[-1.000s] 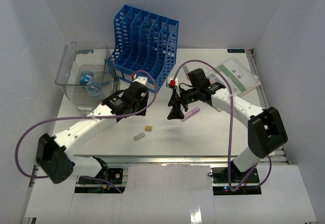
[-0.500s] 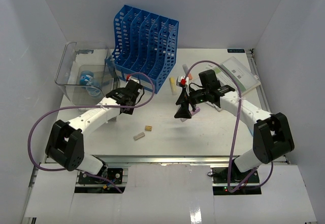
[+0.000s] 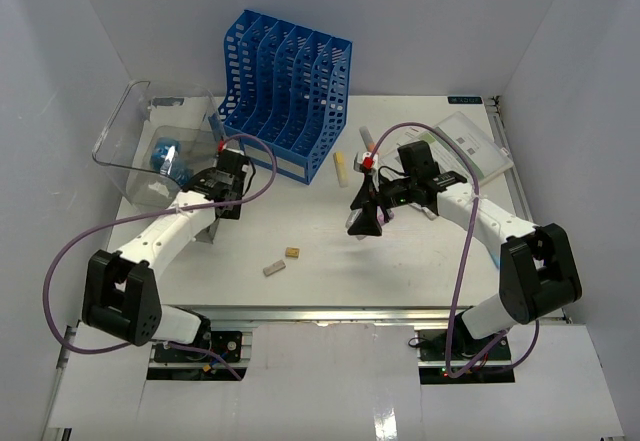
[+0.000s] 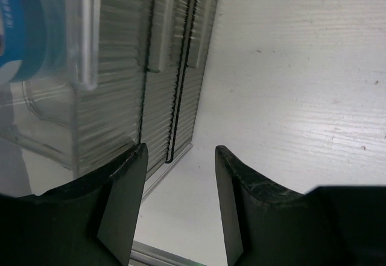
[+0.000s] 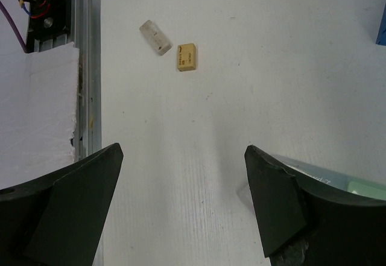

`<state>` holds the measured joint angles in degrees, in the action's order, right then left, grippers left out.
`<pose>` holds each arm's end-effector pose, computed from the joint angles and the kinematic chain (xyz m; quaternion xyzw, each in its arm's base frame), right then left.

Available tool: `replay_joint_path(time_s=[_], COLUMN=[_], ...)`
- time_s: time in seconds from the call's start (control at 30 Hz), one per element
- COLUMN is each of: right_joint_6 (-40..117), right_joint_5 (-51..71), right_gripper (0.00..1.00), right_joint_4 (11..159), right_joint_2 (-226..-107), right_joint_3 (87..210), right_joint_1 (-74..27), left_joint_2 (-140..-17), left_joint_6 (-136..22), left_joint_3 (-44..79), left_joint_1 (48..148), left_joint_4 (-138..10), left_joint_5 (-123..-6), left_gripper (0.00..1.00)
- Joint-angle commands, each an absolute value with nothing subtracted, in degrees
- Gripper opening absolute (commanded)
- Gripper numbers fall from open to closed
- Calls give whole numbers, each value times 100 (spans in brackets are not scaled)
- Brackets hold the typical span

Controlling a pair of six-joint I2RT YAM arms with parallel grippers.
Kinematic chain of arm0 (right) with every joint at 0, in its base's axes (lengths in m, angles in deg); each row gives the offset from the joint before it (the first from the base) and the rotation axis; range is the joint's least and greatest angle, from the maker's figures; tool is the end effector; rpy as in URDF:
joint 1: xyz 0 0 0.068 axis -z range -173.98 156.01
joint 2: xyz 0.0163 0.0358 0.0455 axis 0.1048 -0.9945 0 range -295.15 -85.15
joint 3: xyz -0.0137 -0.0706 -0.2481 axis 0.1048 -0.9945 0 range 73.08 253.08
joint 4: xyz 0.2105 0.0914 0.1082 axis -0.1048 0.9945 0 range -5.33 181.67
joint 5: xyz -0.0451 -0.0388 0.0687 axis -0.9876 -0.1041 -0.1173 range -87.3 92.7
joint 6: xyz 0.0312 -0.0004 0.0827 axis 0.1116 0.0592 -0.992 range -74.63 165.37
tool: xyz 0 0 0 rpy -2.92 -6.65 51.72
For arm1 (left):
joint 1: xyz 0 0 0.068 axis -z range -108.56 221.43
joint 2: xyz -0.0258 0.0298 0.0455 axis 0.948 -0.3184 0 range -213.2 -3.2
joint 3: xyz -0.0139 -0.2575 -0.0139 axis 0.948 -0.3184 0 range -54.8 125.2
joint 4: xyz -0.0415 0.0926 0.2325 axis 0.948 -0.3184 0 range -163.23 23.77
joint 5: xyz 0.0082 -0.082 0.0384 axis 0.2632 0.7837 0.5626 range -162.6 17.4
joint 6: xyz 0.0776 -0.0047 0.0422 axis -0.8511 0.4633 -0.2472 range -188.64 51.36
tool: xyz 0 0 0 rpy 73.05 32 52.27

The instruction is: Organize the desk

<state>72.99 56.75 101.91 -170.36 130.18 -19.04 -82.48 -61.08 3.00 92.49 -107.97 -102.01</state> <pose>0.2635 0.1935 0.2177 -0.5202 0.6620 0.4127 0.3477 0.2754 -0.0646 0.2000 0.0521 0.9413 0.1839 0.2781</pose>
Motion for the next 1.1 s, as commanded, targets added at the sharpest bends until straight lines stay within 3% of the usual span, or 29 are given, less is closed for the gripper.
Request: replay_joint_path(time_s=[0.0, 0.2, 0.3, 0.47, 0.57, 0.67, 1.07], right_joint_6=[7350, 7404, 7445, 7498, 7536, 7556, 7657], right_joint_5=[5900, 5992, 6009, 6044, 6062, 6079, 6071], right_gripper=[89, 89, 89, 89, 89, 89, 90], right_joint_4=[9991, 9987, 9995, 9988, 9996, 9996, 10005], right_joint_2=[-16856, -16821, -16829, -16864, -16864, -16890, -16926], right_joint_3=[12928, 12879, 12871, 12811, 12790, 12788, 12704], right_joint_1=[-1846, -1797, -1781, -1780, -1770, -1763, -1701], left_joint_2=[-7826, -7931, -7981, -8463, -8907, -9224, -10060], left_joint_6=[-6240, -6112, -6106, -6236, -6365, -6472, -6557], left_joint_3=[321, 445, 536, 893, 1033, 1021, 1208], left_joint_1=[8967, 9000, 9522, 10114, 10231, 10272, 10140], left_joint_4=[-10807, -10805, -10645, -10587, -10606, -10657, -10306], left_joint_5=[-10411, -9772, -9797, -10636, -11833, -12644, -13490], left_gripper=[60, 56, 56, 55, 47, 48, 50])
